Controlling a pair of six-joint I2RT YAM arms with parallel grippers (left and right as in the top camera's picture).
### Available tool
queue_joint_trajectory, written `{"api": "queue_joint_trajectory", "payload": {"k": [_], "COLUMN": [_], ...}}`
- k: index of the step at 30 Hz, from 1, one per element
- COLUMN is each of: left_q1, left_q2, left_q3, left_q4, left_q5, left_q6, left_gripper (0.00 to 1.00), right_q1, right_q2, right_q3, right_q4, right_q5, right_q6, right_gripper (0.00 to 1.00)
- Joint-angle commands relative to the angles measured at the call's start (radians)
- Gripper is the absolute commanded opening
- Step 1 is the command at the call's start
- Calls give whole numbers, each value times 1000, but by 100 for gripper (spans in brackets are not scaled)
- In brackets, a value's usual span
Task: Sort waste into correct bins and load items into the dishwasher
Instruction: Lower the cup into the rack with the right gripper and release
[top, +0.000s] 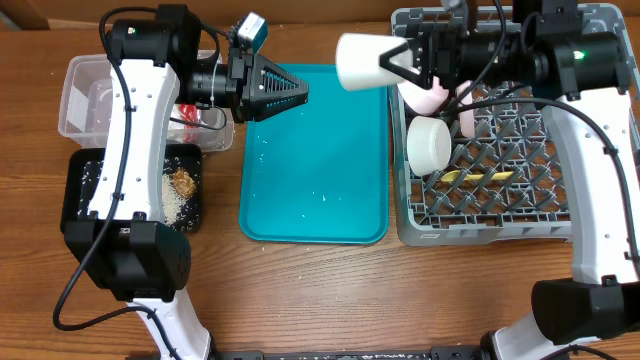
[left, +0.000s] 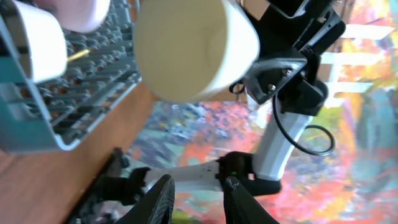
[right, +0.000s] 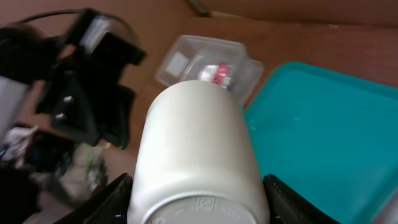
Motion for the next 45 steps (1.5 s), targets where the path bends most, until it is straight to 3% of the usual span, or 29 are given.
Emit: {"api": "queue_joint_trajectory", "payload": {"k": [1,5,6,11,13,20,24,27,29,31,33,36,41,45], "left_q1": [-6,-8,-8,-8,-8,-8,-8,-8,-8,-8,-8,-8,-8,-8], "left_q2": [-40,-40,-40,-40,-40,-40,-39,-39,-39,-39,-39,-39,-39,-39], "left_q3": [16,16,16,16,16,16,16,16,16,16,16,16,16,16], "left_q4": [50,130,159,192,192,192,196,196,196,195,196,196,214,214], "left_q5": [-177,-461,-602,-893,-940,-1004,-1019,-1021,-1021,-1020,-1020,-1020,-1020,-1020], "left_q6": [1,-46,-108,-226,-249,-253,-253,-253,-253,-253,-253,-253,-253,-253], "left_gripper": [31,33,34,36,36,42,52,66,85,100,100,100,100,100], "right_q1": [-27,-27,-27,-27,-27,-27,-27,-23,-22,-22,-22,-22,-22,-22], "right_q2": [-100,-139,-136,-110,-109,-106,-106,-105,-105,-105,-105,-105,-105,-105], "right_q3": [3,3,3,-3,-40,-252,-348,-399,-418,-433,-436,-436,-436,-382], "right_q4": [-119,-331,-398,-542,-542,-515,-436,-369,-351,-348,-350,-361,-379,-405], "right_q5": [332,642,719,827,841,974,964,929,918,917,918,917,917,917], "right_q6": [17,85,112,206,234,339,338,338,338,338,338,338,335,335], "right_gripper": [44,44,44,44,44,45,45,45,46,55,64,69,92,94]}}
